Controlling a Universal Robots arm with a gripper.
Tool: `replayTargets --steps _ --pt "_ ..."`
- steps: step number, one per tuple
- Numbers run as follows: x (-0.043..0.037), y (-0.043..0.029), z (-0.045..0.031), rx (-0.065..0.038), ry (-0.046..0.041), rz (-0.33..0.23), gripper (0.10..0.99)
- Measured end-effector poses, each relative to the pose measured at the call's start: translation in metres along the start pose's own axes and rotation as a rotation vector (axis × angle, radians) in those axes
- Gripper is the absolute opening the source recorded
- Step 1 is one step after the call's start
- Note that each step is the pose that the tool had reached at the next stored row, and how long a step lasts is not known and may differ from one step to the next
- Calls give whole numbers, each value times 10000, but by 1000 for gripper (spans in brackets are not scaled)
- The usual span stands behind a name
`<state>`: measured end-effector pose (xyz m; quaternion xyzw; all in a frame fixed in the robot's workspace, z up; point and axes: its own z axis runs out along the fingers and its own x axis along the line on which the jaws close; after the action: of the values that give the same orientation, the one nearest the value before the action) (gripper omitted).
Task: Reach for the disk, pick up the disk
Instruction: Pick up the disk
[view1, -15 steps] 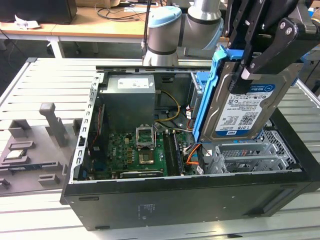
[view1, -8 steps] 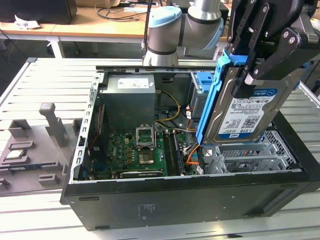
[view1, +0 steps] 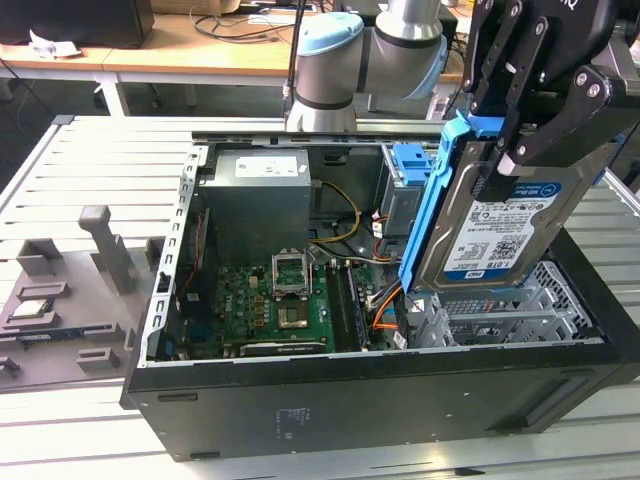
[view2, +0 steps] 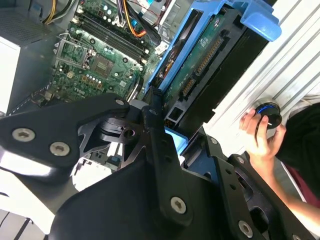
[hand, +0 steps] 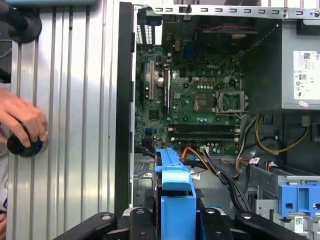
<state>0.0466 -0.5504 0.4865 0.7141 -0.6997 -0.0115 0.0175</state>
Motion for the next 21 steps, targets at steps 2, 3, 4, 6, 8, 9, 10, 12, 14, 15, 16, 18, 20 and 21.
replayTargets --steps 2,3,4,6,8,9,10,12,14,15,16,18,20,21 --pt "0 -24 6 0 3 0 369" --pt "1 -38 10 -1 3 0 369" --pt "1 -54 14 -1 4 1 369" --pt "1 -73 18 -1 6 0 369" --pt "2 -89 23 -1 8 1 369" --pt "2 -99 26 0 11 1 369" --pt "2 -109 29 0 14 1 369" --pt "2 -124 34 0 16 1 369" --pt "2 -148 47 1 25 1 369" --pt "3 -153 50 0 28 1 369" --pt "3 -163 55 -1 32 2 369" --pt "3 -174 61 -1 34 1 369" --pt "3 -186 67 -1 37 1 369" --pt "3 -191 69 -1 38 2 369"
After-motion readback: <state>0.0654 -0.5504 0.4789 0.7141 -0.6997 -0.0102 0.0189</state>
